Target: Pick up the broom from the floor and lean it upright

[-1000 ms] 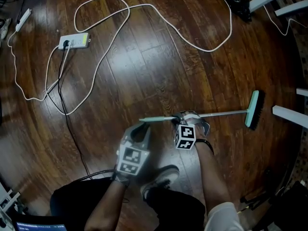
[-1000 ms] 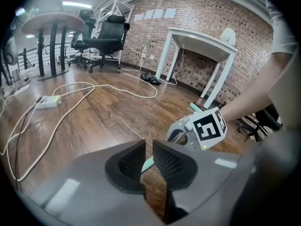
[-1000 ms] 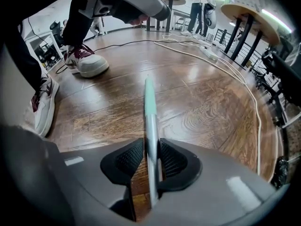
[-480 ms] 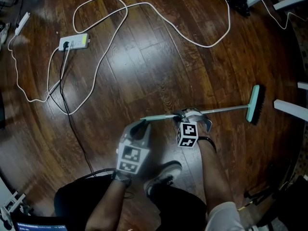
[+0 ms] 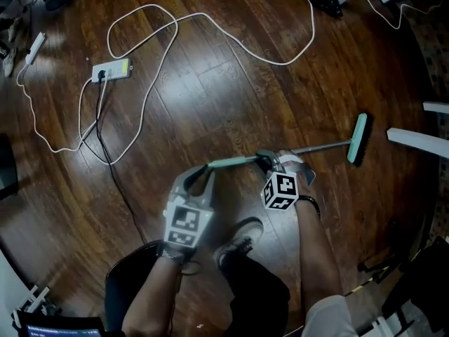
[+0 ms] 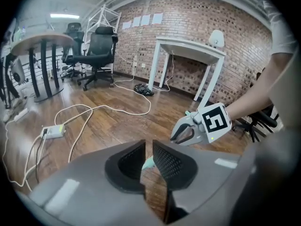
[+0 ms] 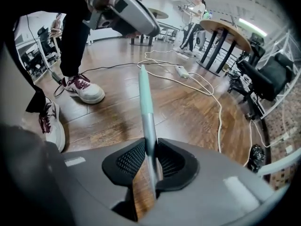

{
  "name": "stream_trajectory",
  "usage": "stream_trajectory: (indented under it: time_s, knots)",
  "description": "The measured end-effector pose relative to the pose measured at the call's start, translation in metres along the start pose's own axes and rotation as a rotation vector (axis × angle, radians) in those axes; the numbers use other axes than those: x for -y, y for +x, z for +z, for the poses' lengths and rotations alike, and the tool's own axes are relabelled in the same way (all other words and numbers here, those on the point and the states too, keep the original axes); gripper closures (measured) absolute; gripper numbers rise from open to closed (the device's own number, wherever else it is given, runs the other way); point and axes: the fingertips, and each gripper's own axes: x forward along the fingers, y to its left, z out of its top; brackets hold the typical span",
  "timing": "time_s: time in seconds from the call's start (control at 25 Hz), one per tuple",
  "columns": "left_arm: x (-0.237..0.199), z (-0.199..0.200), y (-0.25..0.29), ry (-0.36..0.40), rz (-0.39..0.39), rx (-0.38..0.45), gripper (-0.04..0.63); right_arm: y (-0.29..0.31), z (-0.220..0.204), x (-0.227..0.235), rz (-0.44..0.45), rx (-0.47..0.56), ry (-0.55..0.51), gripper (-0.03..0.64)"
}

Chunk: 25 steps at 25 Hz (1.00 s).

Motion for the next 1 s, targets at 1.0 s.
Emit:
stream_trajectory:
  time_s: [1.0]
  knots:
    - [0.215, 0.358, -0.233, 0.300, -0.295, 0.246, 0.559, -0.460, -0.030, 0.016, -0.604, 0.081, 0.882, 0.525]
